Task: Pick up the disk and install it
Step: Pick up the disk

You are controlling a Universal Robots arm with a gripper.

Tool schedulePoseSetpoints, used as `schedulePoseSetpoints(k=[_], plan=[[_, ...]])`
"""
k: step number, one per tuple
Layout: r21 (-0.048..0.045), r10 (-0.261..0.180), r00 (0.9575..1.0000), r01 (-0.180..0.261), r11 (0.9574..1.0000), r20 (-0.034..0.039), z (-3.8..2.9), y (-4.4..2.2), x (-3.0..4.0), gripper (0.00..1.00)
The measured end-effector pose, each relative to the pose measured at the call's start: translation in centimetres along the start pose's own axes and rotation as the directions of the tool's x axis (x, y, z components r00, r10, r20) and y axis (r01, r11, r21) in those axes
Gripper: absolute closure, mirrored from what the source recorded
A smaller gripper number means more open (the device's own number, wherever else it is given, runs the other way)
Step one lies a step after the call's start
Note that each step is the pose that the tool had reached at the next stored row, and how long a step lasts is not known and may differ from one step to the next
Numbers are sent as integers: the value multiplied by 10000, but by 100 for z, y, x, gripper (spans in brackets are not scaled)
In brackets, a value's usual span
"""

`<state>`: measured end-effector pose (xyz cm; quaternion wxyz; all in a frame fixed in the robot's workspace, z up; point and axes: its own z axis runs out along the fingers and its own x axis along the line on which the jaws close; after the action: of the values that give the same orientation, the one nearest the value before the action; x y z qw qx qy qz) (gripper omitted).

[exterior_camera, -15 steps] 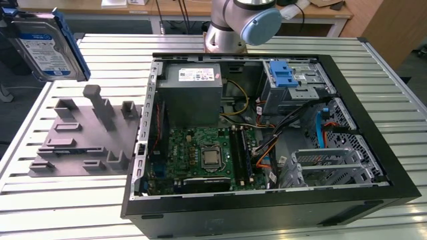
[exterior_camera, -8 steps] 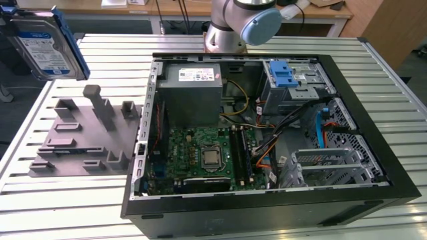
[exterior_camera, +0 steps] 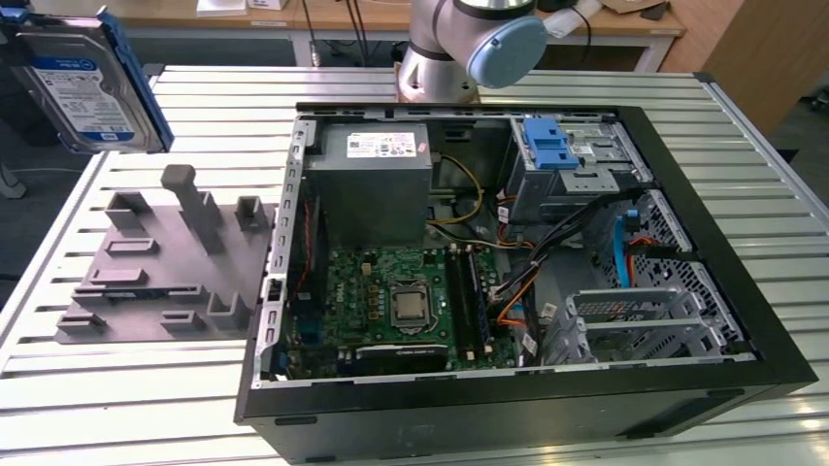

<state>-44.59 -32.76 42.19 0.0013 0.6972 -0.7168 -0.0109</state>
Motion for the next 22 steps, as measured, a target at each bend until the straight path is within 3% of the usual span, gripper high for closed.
schedulePoseSetpoints(k=[22], plan=[[0, 0, 10000, 0, 10000, 0, -119, 2, -2, 63]])
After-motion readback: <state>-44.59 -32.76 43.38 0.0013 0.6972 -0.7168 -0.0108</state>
